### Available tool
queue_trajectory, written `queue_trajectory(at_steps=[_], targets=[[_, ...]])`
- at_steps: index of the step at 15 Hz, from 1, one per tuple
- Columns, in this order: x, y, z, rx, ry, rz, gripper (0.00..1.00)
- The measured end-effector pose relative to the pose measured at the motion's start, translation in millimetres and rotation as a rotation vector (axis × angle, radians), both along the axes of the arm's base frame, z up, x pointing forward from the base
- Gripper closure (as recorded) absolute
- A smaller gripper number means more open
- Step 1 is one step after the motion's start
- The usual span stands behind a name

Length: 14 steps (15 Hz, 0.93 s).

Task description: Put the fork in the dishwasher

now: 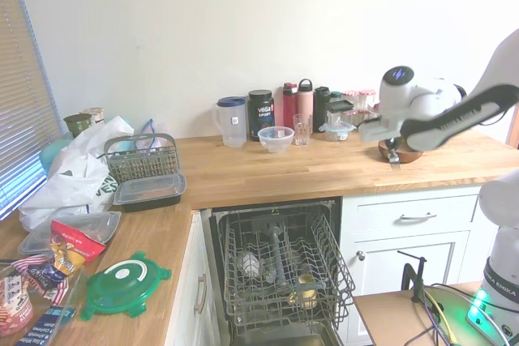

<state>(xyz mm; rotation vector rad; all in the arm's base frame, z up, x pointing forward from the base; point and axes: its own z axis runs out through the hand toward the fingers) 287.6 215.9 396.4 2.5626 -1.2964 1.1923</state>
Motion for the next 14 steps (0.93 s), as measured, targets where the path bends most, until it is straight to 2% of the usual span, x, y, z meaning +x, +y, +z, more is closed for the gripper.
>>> queue_trajectory(at_steps=[2, 5, 7, 9, 11, 14], targets=[[-37.0, 44.9, -45.6, -0.061, -0.009, 0.022, 1.0], [-104.3, 84.7, -117.7, -0.172, -0.034, 0.074, 1.0], [-138.5, 107.6, -146.3, -0.237, -0.061, 0.107, 1.0], [-143.7, 132.5, -149.6, -0.301, -0.052, 0.116, 1.0], [-133.5, 153.2, -138.6, -0.334, -0.018, 0.111, 1.0], [-121.3, 163.1, -142.9, -0.366, 0.125, 0.151, 1.0]])
